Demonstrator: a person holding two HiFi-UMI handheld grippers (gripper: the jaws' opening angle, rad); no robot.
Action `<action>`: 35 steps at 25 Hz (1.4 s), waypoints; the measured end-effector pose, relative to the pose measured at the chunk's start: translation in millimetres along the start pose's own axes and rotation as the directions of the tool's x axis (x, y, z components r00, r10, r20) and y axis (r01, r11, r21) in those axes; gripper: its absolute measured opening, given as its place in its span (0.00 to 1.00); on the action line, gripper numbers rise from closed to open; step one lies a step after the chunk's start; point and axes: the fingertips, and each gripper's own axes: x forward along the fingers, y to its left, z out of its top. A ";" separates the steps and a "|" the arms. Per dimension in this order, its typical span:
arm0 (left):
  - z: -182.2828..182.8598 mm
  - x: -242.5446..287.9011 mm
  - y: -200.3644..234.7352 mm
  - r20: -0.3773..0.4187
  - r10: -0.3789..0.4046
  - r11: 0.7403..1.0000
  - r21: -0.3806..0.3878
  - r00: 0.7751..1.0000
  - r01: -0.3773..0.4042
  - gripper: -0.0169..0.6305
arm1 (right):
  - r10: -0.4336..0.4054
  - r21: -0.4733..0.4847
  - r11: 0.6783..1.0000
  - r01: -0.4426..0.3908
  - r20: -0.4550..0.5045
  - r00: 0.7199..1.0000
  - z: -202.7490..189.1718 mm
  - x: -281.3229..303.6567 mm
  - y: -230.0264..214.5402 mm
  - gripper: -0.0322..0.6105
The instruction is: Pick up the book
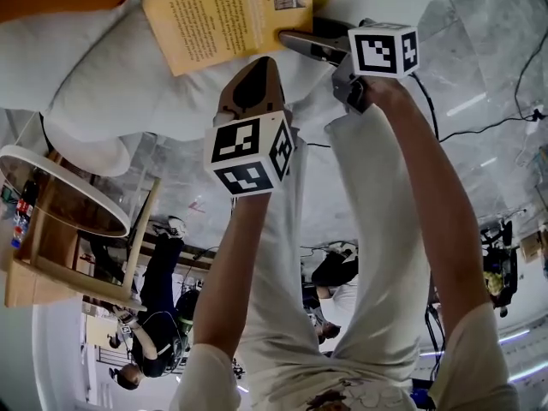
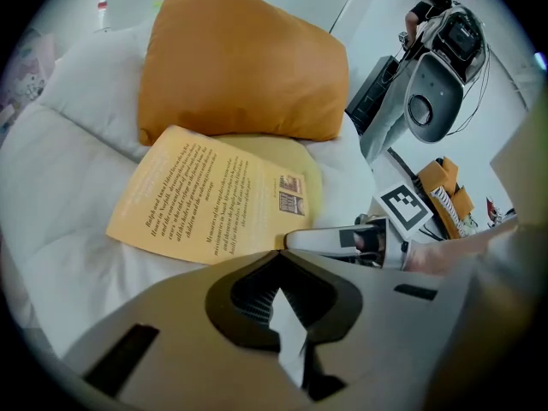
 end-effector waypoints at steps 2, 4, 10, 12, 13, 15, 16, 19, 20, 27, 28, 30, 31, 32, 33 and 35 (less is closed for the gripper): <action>1.8 -0.4 11.1 0.001 0.003 1.000 -0.013 1.000 -0.003 0.04 | 0.040 -0.009 0.999 -0.040 -0.021 0.999 0.2 7.4 10.5 0.53; 2.6 -1.5 14.2 0.005 0.003 1.000 -0.023 1.000 -0.003 0.04 | 0.089 -0.028 0.996 -0.089 -0.010 0.996 5.1 5.4 25.3 0.52; 3.2 -12.0 4.2 0.023 0.005 0.999 -0.031 1.000 -0.004 0.04 | 0.252 -0.001 0.967 -0.253 0.093 0.963 25.6 -9.5 68.2 0.45; 5.6 -15.5 4.8 0.030 0.009 0.999 -0.037 1.000 -0.008 0.04 | 0.241 -0.033 0.970 -0.240 0.022 0.970 18.9 6.9 81.7 0.45; 6.6 -17.5 5.2 0.033 0.012 0.999 -0.038 0.999 -0.011 0.04 | 0.220 -0.052 0.974 -0.219 0.004 0.976 17.2 15.7 85.4 0.45; 7.7 -21.5 6.0 0.039 0.016 0.999 -0.039 0.999 -0.015 0.04 | 0.189 -0.066 0.980 -0.186 0.028 0.982 22.6 27.5 87.6 0.45; 7.8 -23.7 6.7 0.042 0.017 0.999 -0.039 0.999 -0.015 0.04 | 0.175 -0.059 0.983 -0.172 0.057 0.983 28.0 29.1 86.3 0.45; 8.3 -30.3 13.2 0.052 0.018 0.999 -0.039 0.998 -0.016 0.04 | 0.152 -0.034 0.988 -0.149 0.111 0.982 39.1 28.3 83.7 0.44; 8.1 -32.2 16.3 0.054 0.021 0.999 -0.042 0.998 -0.019 0.04 | 0.147 -0.028 0.989 -0.145 0.111 0.983 39.0 28.9 84.2 0.42; 7.5 -39.3 19.4 0.054 0.023 0.998 -0.053 0.998 -0.020 0.04 | 0.128 -0.018 0.992 -0.127 0.105 0.986 38.8 27.1 88.0 0.37; 9.2 -40.5 19.8 0.057 0.023 0.998 -0.052 0.998 -0.020 0.04 | 0.115 -0.007 0.993 -0.115 0.107 0.988 37.9 26.1 87.3 0.37; 14.4 -42.7 23.0 0.065 0.026 0.998 -0.057 0.998 -0.022 0.04 | 0.082 0.011 0.996 -0.083 0.108 0.991 37.0 24.5 85.6 0.36; 17.4 -44.5 24.8 0.070 0.029 0.998 -0.061 0.997 -0.025 0.04 | 0.068 0.010 0.998 -0.070 0.106 0.992 37.3 23.6 86.8 0.36; 20.3 -47.2 26.2 0.074 0.032 0.998 -0.064 0.997 -0.027 0.04 | 0.056 0.005 0.998 -0.057 0.103 0.993 37.3 22.3 89.3 0.36; 23.0 -50.4 27.3 0.077 0.035 0.997 -0.065 0.996 -0.030 0.04 | 0.045 -0.004 0.999 -0.045 0.098 0.994 36.8 20.6 92.6 0.36; 29.5 -56.0 28.9 0.082 0.042 0.997 -0.064 0.996 -0.037 0.04 | 0.029 -0.025 0.999 -0.027 0.084 0.996 36.3 16.4 98.8 0.36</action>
